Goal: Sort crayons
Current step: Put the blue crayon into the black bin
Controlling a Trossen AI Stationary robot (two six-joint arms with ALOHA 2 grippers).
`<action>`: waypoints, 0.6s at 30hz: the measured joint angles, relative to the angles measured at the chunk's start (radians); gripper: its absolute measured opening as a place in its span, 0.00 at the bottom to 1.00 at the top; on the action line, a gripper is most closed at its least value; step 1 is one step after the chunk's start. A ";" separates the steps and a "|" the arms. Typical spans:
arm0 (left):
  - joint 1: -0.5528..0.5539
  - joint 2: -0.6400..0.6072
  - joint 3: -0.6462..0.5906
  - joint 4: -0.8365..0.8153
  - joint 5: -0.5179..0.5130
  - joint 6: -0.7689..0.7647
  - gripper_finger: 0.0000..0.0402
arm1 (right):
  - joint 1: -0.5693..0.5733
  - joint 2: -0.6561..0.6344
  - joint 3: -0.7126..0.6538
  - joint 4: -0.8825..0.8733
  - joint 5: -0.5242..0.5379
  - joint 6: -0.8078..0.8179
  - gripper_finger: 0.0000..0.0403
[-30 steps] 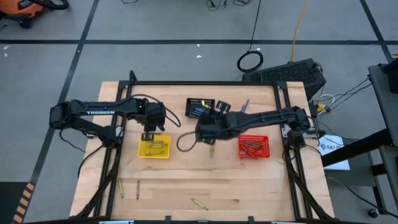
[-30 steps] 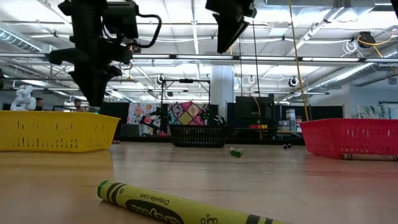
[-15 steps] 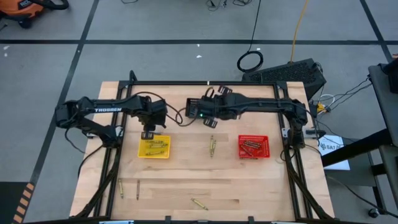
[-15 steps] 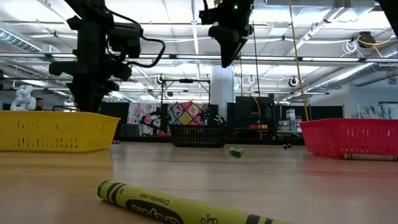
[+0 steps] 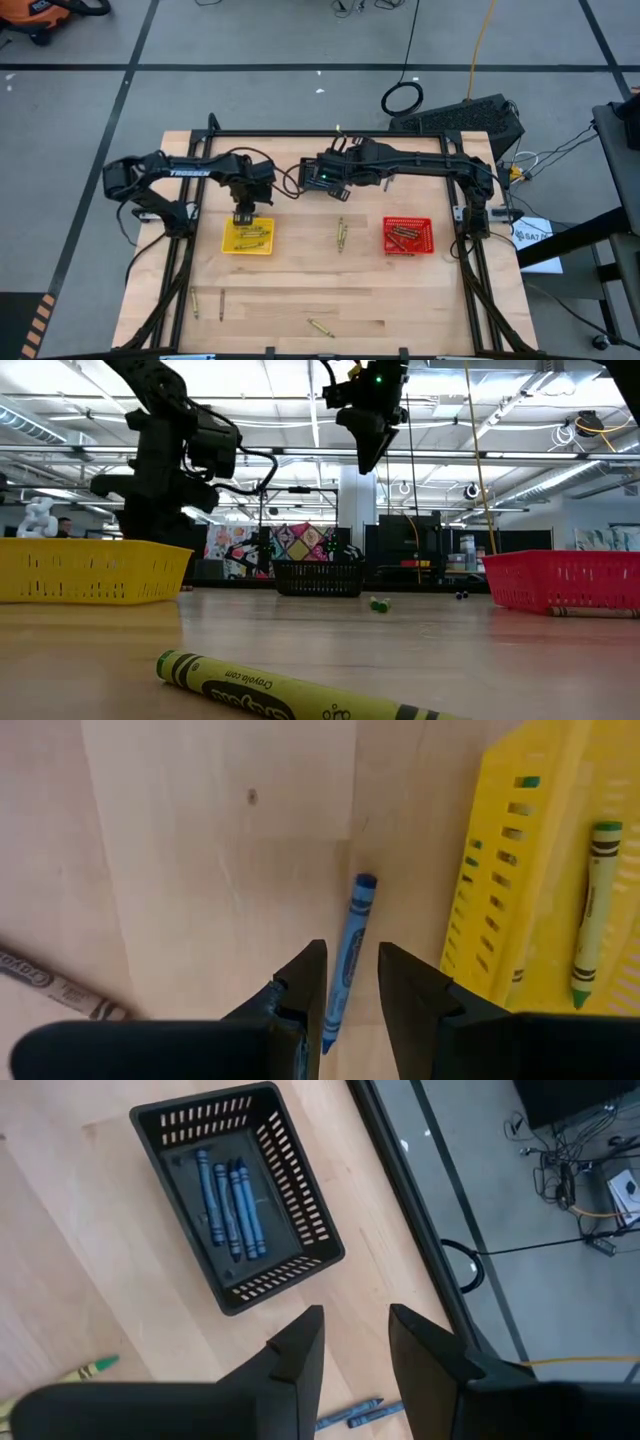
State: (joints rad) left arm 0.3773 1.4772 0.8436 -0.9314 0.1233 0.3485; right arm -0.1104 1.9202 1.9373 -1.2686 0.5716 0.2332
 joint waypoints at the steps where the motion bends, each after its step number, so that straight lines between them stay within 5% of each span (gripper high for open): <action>1: 0.000 0.005 0.000 0.001 0.000 0.000 0.22 | 0.000 0.000 0.000 0.000 0.000 -0.005 0.25; 18: 0.000 0.134 0.000 0.020 0.035 0.008 0.22 | 0.000 0.000 0.000 -0.001 0.000 -0.019 0.25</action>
State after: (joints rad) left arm 0.3775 1.6114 0.8436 -0.9114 0.1583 0.3569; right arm -0.1101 1.9202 1.9373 -1.2694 0.5715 0.2144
